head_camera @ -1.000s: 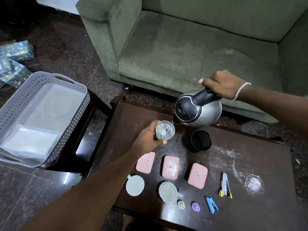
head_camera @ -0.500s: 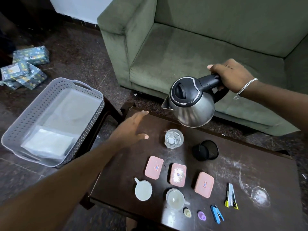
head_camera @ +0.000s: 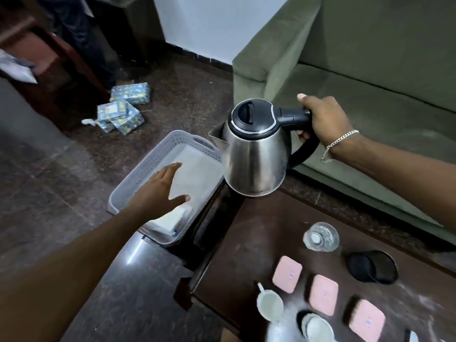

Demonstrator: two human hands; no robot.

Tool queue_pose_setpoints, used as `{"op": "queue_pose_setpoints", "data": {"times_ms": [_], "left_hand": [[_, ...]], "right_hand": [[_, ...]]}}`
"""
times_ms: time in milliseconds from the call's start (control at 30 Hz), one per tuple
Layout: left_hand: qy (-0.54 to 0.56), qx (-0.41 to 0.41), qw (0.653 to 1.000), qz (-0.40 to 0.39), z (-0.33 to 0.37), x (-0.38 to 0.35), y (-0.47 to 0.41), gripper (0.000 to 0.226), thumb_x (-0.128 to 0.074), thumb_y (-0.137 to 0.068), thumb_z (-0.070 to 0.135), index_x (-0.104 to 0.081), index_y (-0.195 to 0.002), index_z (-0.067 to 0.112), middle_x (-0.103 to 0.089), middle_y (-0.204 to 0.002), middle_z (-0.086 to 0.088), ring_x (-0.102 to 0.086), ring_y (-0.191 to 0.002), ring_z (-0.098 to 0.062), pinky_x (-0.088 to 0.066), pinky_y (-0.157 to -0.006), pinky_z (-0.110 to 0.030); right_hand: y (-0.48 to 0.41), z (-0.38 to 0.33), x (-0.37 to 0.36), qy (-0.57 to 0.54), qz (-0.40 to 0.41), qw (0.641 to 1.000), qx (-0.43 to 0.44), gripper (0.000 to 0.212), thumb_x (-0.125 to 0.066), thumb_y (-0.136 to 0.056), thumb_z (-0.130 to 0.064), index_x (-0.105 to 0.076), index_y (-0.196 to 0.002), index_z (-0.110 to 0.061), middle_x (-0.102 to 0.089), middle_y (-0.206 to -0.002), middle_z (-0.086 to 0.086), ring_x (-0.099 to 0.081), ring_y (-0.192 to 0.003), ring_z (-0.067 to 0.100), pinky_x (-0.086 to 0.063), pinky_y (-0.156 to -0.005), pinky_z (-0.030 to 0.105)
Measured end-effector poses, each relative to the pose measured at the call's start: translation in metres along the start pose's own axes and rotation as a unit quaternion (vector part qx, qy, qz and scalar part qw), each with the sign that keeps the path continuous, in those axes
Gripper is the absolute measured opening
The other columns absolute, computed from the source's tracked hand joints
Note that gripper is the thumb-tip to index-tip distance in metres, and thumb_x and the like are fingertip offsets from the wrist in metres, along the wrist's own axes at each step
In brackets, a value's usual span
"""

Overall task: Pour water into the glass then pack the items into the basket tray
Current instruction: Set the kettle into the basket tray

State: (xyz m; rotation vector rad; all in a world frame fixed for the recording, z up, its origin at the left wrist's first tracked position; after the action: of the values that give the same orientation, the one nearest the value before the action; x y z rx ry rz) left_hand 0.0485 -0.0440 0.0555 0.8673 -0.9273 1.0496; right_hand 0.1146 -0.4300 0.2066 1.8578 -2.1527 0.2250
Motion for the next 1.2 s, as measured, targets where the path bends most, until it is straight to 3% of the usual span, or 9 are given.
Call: {"op": "queue_pose_setpoints", "data": {"times_ms": [200,467,567,633,767,967,1200], "left_hand": [[-0.015,0.047,0.998,-0.041,-0.042,-0.008,0.018,0.096,-0.065,-0.083,0.071,-0.025,-0.158,0.026,-0.040,-0.161,-0.005,-0.048,-0.140,-0.031,-0.045,-0.107,-0.045],[-0.019,0.072,0.992,-0.097,-0.073,-0.036,0.020,0.098,-0.067,-0.082,0.071,-0.024,-0.158,0.026,-0.039,-0.161,-0.003,-0.045,-0.142,-0.029,-0.045,-0.106,-0.045],[-0.017,0.076,0.990,-0.120,-0.078,-0.049,0.021,0.101,-0.074,-0.080,0.065,-0.025,-0.158,0.024,-0.040,-0.160,-0.006,-0.042,-0.144,-0.029,-0.044,-0.107,-0.043],[-0.028,0.077,0.987,-0.139,-0.080,-0.058,0.024,0.104,-0.077,-0.078,0.063,-0.025,-0.158,0.024,-0.039,-0.161,-0.006,-0.038,-0.147,-0.030,-0.045,-0.109,-0.046],[-0.059,0.074,0.982,-0.165,-0.088,-0.066,0.029,0.108,-0.081,-0.074,0.061,-0.024,-0.158,0.025,-0.034,-0.164,-0.001,-0.030,-0.151,-0.029,-0.047,-0.108,-0.054],[-0.070,0.077,0.981,-0.166,-0.093,-0.068,0.032,0.109,-0.082,-0.072,0.060,-0.025,-0.158,0.024,-0.035,-0.162,0.001,-0.029,-0.151,-0.028,-0.049,-0.106,-0.054],[-0.066,0.084,0.982,-0.156,-0.093,-0.067,0.032,0.110,-0.083,-0.072,0.060,-0.027,-0.158,0.019,-0.038,-0.162,-0.003,-0.029,-0.151,-0.033,-0.043,-0.114,-0.048]], "right_hand": [[-0.021,-0.009,-0.093,-0.060,0.009,0.998,-0.030,0.045,-0.056,-0.093,-0.034,-0.055,-0.058,-0.005,-0.052,-0.037,0.008,-0.047,-0.029,0.023,-0.038,-0.039,0.025],[-0.041,0.023,-0.180,-0.050,0.020,0.996,-0.066,0.040,-0.061,-0.080,-0.046,-0.061,-0.059,-0.011,-0.056,-0.053,0.012,-0.059,-0.052,0.031,-0.049,-0.056,0.045],[-0.043,0.044,-0.194,-0.004,0.032,0.997,-0.075,0.041,-0.059,-0.086,-0.047,-0.064,-0.074,-0.008,-0.058,-0.057,0.001,-0.059,-0.062,0.026,-0.046,-0.059,0.031],[-0.042,0.059,-0.200,0.008,0.035,0.996,-0.080,0.040,-0.059,-0.089,-0.047,-0.061,-0.079,-0.009,-0.057,-0.067,0.001,-0.055,-0.066,0.022,-0.041,-0.057,0.028],[-0.039,0.074,-0.207,0.007,0.039,0.997,-0.061,0.040,-0.058,-0.092,-0.045,-0.056,-0.073,-0.010,-0.050,-0.076,0.004,-0.050,-0.072,0.023,-0.041,-0.065,0.033],[-0.040,0.077,-0.213,0.030,0.035,0.999,-0.015,0.057,-0.054,-0.091,-0.048,-0.031,-0.048,-0.019,-0.031,-0.054,-0.009,-0.032,-0.058,0.016,-0.029,-0.058,0.036],[-0.045,0.085,-0.216,0.018,0.036,0.999,-0.030,0.054,-0.050,-0.087,-0.058,-0.050,-0.058,-0.013,-0.043,-0.059,0.008,-0.045,-0.058,0.023,-0.046,-0.062,0.054]]}}
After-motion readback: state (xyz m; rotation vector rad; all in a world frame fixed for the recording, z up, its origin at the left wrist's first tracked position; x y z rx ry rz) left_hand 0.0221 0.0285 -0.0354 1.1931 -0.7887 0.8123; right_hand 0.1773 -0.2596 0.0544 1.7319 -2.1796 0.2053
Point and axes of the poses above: each hand's wrist, its own y-axis away from the middle knuckle, its own x-axis out of the back of the hand, z = x × y, the point moved 6 cm from there along -y, towards the middle knuckle
